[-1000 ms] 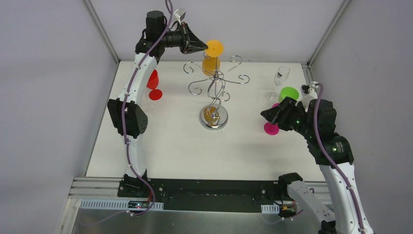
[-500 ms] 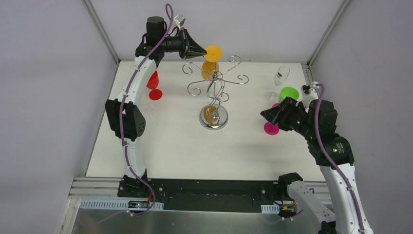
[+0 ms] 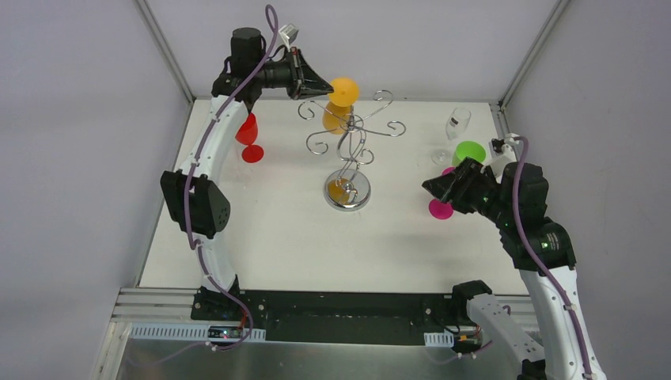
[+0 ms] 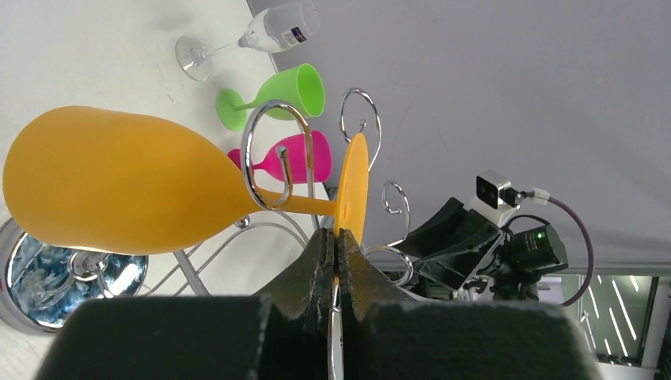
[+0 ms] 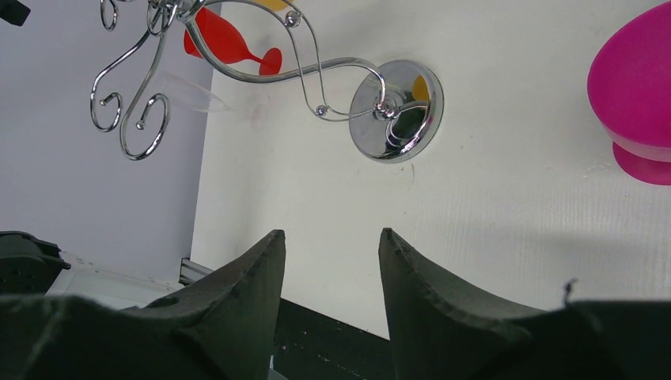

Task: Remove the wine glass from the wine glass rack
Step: Pick up the wine glass from the wine rack.

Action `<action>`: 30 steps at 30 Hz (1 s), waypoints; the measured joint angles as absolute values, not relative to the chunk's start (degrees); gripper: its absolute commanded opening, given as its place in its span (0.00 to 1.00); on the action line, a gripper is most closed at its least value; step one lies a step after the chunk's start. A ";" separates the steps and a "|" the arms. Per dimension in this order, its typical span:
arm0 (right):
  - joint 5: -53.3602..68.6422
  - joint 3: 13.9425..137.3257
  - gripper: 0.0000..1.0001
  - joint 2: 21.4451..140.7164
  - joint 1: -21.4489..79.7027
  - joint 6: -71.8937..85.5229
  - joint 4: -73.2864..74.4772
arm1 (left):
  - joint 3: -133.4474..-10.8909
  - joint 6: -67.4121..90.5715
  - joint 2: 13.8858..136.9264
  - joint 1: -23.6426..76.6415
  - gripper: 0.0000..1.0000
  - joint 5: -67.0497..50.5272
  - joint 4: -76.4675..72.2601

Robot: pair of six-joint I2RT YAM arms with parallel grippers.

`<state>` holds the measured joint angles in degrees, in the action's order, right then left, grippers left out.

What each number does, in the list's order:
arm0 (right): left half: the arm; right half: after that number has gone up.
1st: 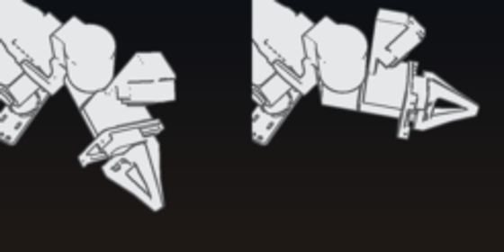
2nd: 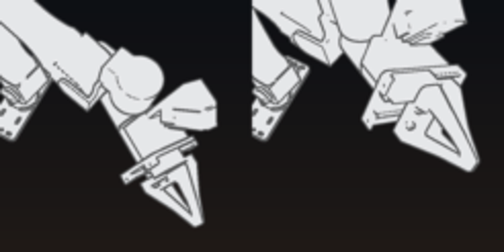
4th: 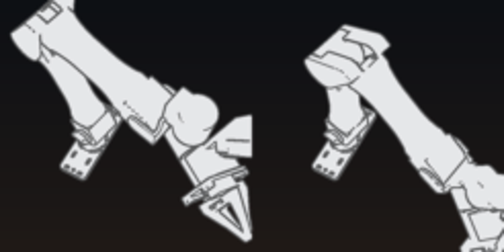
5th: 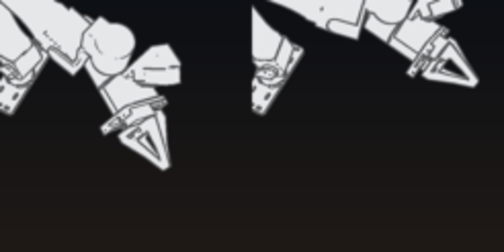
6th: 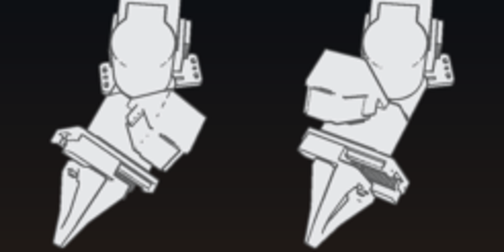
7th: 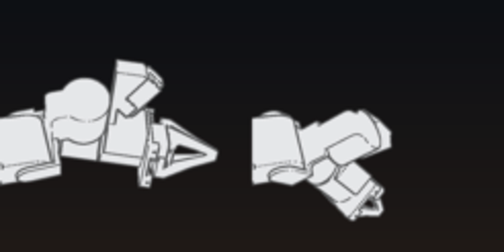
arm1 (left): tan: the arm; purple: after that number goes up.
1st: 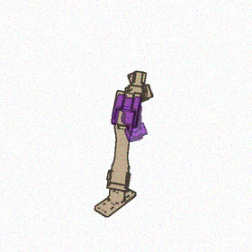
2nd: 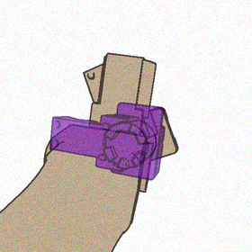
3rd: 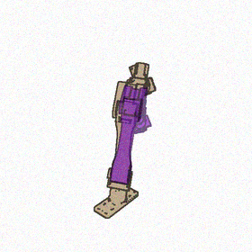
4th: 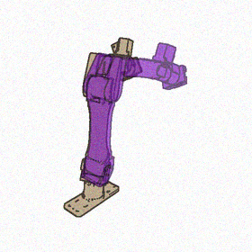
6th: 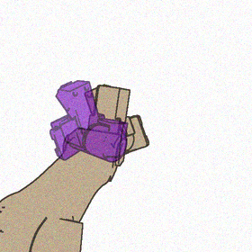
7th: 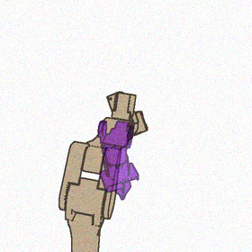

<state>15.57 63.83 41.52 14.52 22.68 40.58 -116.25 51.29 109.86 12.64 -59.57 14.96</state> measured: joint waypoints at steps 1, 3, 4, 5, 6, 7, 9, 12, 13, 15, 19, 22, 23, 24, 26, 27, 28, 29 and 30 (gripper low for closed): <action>15.59 63.83 0.50 41.50 14.52 22.76 40.58 | -116.03 51.11 109.49 12.60 0.00 -59.57 15.33; 15.73 63.83 0.50 41.47 14.52 23.03 40.62 | -115.28 50.63 108.53 12.12 0.00 -59.57 15.79; 15.77 63.86 0.50 41.47 14.52 23.11 40.62 | -114.87 50.35 107.87 11.81 0.00 -59.59 16.05; 15.77 63.92 0.50 41.45 14.52 23.14 40.69 | -114.59 50.24 107.42 11.44 0.00 -59.59 16.27; 15.79 64.01 0.50 41.47 14.52 23.18 40.75 | -114.34 50.09 106.87 10.96 0.00 -59.61 16.51; 15.79 64.05 0.50 41.45 14.52 23.24 40.80 | -114.13 50.02 106.32 10.31 0.00 -59.61 16.62; 15.84 64.07 0.50 41.41 14.52 23.40 40.82 | -113.67 49.91 105.45 9.13 0.00 -59.64 16.64; 15.92 64.07 0.50 41.41 14.52 23.59 40.82 | -113.47 49.89 104.57 7.42 0.00 -59.68 16.67; 15.92 64.07 0.50 41.41 14.52 23.66 40.82 | -113.45 49.89 104.38 6.96 0.00 -59.70 16.67; 15.94 64.07 0.50 41.41 14.52 23.88 40.84 | -113.10 49.87 103.88 5.93 0.00 -59.72 16.67; 16.14 64.07 0.51 41.47 14.52 24.01 40.84 | -112.33 49.65 103.02 4.99 0.00 -60.03 16.78; 16.69 64.90 0.52 42.13 14.52 23.97 41.41 | -111.85 48.86 102.37 3.99 0.00 -60.69 16.82; 16.84 65.28 0.52 42.41 14.52 23.97 41.47 | -111.57 48.62 102.00 3.62 0.00 -61.04 16.86; 16.95 65.67 0.53 42.72 14.52 23.94 41.50 | -111.39 48.40 101.60 3.22 0.00 -61.25 17.06; 17.23 66.32 0.55 43.16 14.52 23.92 41.52 | -110.63 47.92 100.42 2.24 0.00 -61.52 17.17; 17.52 66.65 0.55 43.40 14.52 23.88 41.50 | -110.19 47.53 99.66 1.69 0.00 -61.63 17.41; 17.89 66.94 0.55 43.62 14.52 23.86 41.52 | -109.56 47.03 98.61 1.21 0.00 -61.78 17.65; 18.59 67.35 0.55 43.97 14.52 23.88 41.56 | -109.23 46.81 97.84 0.86 0.00 -62.00 17.85; 18.90 67.55 0.55 44.12 14.55 23.88 41.54 | -108.86 46.48 96.92 0.45 0.00 -62.24 18.04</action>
<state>18.90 67.55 44.12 14.55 23.88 41.54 -108.86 46.48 96.92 0.45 -62.24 18.04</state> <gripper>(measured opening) 0.546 0.017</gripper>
